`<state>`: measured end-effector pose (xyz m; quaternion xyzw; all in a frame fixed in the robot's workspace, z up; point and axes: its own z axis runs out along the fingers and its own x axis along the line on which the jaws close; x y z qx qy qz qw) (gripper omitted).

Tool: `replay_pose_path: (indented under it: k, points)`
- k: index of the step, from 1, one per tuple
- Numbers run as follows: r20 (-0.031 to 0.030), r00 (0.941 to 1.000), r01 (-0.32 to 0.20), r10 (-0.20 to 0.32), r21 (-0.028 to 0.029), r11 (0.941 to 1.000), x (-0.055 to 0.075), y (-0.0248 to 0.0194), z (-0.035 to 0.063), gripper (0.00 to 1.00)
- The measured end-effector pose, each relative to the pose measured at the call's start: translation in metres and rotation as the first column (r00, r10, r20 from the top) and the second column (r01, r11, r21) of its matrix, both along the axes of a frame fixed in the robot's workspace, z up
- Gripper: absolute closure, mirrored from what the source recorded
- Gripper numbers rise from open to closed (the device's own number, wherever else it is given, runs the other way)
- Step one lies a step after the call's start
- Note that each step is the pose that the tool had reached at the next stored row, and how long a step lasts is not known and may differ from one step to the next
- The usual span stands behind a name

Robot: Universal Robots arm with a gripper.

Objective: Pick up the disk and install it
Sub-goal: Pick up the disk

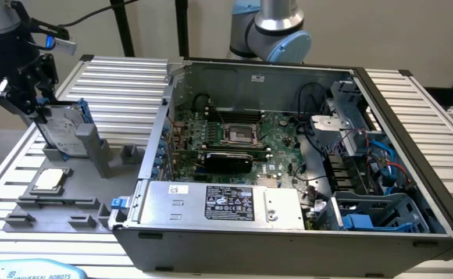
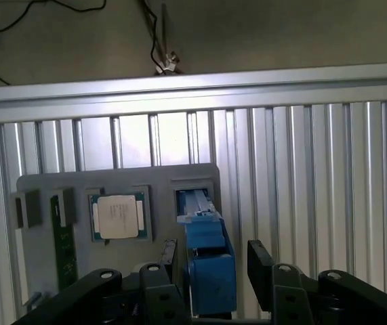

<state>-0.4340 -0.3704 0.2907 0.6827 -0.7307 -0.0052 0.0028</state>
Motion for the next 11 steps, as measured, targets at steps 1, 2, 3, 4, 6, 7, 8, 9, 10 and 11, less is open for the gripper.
replay_pose_path:
  k: [1, 2, 3, 4, 6, 7, 8, 9, 10, 11]
  points:
    - [0.0001, 1.0, -0.005, 0.005, 0.0001, 1.0, -0.0001, 0.0, -0.0003, 0.46]
    - [0.0001, 0.9999, -0.011, 0.011, 0.0001, 0.9999, -0.0002, -0.0001, -0.0006, 0.46]
    - [0.0001, 0.9999, -0.016, 0.016, 0.0002, 0.9999, -0.0002, -0.0001, -0.0008, 0.46]
    - [0.0, 0.9998, -0.021, 0.021, 0.0001, 0.9998, -0.0003, 0.0, -0.001, 0.46]
    - [0.0001, 0.9996, -0.029, 0.029, 0.0001, 0.9996, -0.0005, 0.0, -0.0012, 0.46]
    - [0.0001, 0.9995, -0.031, 0.031, 0.0001, 0.9995, -0.0005, 0.0, -0.0014, 0.46]
    - [0.0001, 0.9995, -0.032, 0.032, 0.0001, 0.9995, -0.0006, 0.0, -0.0015, 0.46]
    - [0.0, 0.9994, -0.033, 0.033, 0.0001, 0.9994, -0.0007, 0.0, -0.0016, 0.46]
    - [0.0, 0.9994, -0.034, 0.034, 0.0001, 0.9994, -0.0008, 0.0, -0.0017, 0.49]
    - [0.0, 0.9994, -0.034, 0.034, 0.0001, 0.9994, -0.0008, 0.0, -0.0018, 0.49]
